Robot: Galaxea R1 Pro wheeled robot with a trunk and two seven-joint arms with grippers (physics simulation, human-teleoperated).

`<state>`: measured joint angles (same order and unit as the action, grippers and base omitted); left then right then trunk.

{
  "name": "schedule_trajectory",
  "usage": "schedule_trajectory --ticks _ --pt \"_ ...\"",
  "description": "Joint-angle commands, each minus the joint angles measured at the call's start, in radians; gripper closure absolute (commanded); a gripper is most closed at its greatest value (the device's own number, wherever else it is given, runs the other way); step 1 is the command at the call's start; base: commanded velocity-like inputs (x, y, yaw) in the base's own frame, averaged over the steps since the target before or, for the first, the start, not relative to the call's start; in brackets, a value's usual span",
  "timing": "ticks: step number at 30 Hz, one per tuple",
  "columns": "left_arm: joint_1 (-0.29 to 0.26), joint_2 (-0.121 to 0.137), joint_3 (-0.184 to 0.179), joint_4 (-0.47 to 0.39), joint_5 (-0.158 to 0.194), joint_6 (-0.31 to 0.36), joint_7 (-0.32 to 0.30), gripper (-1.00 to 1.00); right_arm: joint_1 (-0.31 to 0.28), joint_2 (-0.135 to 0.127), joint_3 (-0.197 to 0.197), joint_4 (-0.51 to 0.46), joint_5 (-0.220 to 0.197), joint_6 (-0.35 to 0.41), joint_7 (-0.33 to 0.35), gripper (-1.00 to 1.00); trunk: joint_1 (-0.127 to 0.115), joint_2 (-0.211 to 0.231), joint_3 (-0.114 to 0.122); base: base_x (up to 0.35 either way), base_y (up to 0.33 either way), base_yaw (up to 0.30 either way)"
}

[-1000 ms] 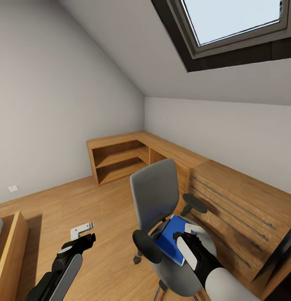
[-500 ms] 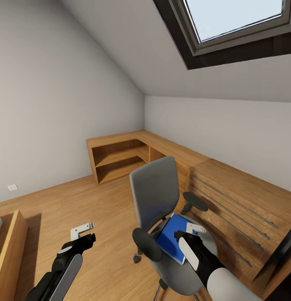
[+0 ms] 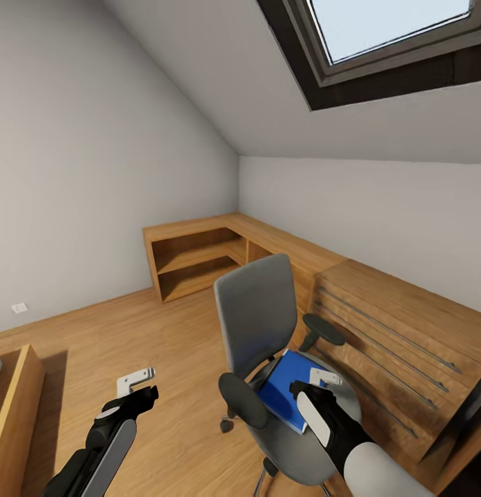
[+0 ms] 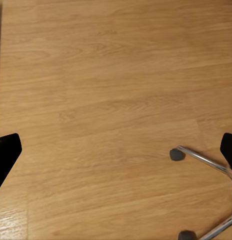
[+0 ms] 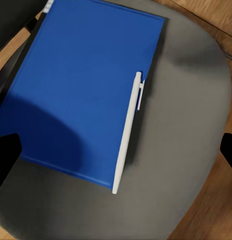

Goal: In the bedroom, organize the workspace by keeping the computer under the desk, ensuring the monitor is on the desk, placing the keyboard on the desk next to the monitor, placing the mouse on the desk next to the keyboard, moving the folder from the swivel chair onto the desk next to the mouse, stacking the notebook on top of the folder with the pen on top of the notebook, and positioning the swivel chair next to the desk.

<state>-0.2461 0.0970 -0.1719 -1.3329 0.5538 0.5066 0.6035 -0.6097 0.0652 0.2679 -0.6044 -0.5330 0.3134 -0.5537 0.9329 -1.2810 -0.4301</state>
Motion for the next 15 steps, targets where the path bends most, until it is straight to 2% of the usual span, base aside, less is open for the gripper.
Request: schedule_trajectory --ticks 1,8,15 --pt "-0.001 0.001 -0.003 -0.001 0.009 0.001 0.01 -1.0 -0.001 -0.007 0.005 -0.002 -0.008 0.004 -0.008 -1.0 0.004 -0.008 -0.004 0.0 0.0 0.0" --pt "-0.001 0.001 -0.003 0.0 0.009 0.001 0.01 -1.0 -0.001 -0.026 0.002 -0.002 -0.014 0.004 -0.008 -1.0 0.031 -0.057 -0.026 0.0 0.0 0.0" --pt "-0.001 0.001 -0.003 0.0 0.009 0.001 0.01 -1.0 -0.001 -0.029 0.002 -0.002 -0.015 0.004 -0.008 -1.0 0.058 -0.106 -0.048 0.0 0.0 0.0"
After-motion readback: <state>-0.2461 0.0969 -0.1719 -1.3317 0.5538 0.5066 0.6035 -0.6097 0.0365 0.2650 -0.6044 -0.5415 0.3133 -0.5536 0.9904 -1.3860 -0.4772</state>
